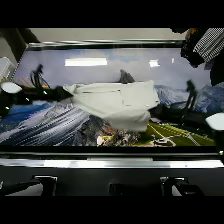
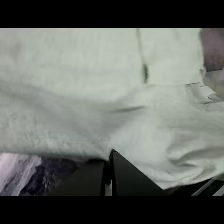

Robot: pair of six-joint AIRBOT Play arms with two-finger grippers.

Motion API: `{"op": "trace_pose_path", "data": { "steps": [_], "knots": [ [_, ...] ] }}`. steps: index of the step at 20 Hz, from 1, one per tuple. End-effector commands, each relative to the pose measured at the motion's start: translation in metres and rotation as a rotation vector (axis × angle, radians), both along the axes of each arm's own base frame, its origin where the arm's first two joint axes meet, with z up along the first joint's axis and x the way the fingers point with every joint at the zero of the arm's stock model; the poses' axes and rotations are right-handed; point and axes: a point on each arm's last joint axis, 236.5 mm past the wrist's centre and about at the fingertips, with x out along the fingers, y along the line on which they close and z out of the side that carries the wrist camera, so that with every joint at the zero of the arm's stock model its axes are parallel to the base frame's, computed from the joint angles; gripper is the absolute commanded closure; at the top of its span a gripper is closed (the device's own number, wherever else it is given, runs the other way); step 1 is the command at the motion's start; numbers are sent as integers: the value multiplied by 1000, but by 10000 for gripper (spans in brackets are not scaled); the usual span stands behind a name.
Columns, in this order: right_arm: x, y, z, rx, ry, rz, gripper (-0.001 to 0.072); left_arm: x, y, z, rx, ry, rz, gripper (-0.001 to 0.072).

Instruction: Fold the clothes and pants, and hang the long-sleeved shirts on hangers.

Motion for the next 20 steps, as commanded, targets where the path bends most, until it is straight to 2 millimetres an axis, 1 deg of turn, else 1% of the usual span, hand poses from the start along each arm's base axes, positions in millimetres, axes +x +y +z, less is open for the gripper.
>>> {"op": "trace_pose_path", "data": {
  "steps": [1,2,3,4,6,7,8,10,11,12,13,14,15,16,17,18,19,20],
  "knots": [
    [7,-3,135,-106,-316,58,680,-12,20,135,171,-223,-19,686],
    [-3,-5,175,-154,-402,71,680,-24,32,175,242,-295,17,685],
    [-14,-8,210,-192,-472,66,680,-38,44,211,294,-357,67,686],
    [-30,-13,245,-231,-545,50,680,-56,55,247,325,-417,129,686],
    [-64,-24,304,-293,-686,-10,680,-98,66,304,333,-529,227,685],
    [-81,-30,329,-309,-750,-53,680,-118,68,324,313,-569,272,685],
    [-98,-37,353,-323,-813,-101,680,-137,70,339,293,-597,312,685],
    [-118,-52,383,-344,-887,-186,681,-165,74,357,264,-633,368,685],
    [-122,-58,391,-349,-904,-222,681,-173,75,361,253,-638,389,685],
    [-120,-62,394,-347,-905,-246,681,-177,76,363,243,-640,400,685],
    [-113,-67,391,-352,-886,-260,680,-176,76,363,244,-638,399,686],
    [-103,-69,383,-355,-848,-261,680,-171,78,359,251,-626,403,685],
    [-87,-69,370,-358,-795,-248,680,-163,80,351,259,-602,405,685],
    [-69,-68,356,-358,-735,-233,680,-150,81,340,266,-565,401,685],
    [-47,-67,337,-353,-660,-214,680,-136,82,326,273,-521,395,685],
    [-25,-68,316,-353,-579,-200,680,-116,83,305,286,-462,382,685],
    [0,-68,292,-358,-497,-180,680,-96,84,280,307,-401,359,685],
    [25,-68,267,-361,-422,-160,680,-73,85,248,327,-321,333,685]
  ]
}}
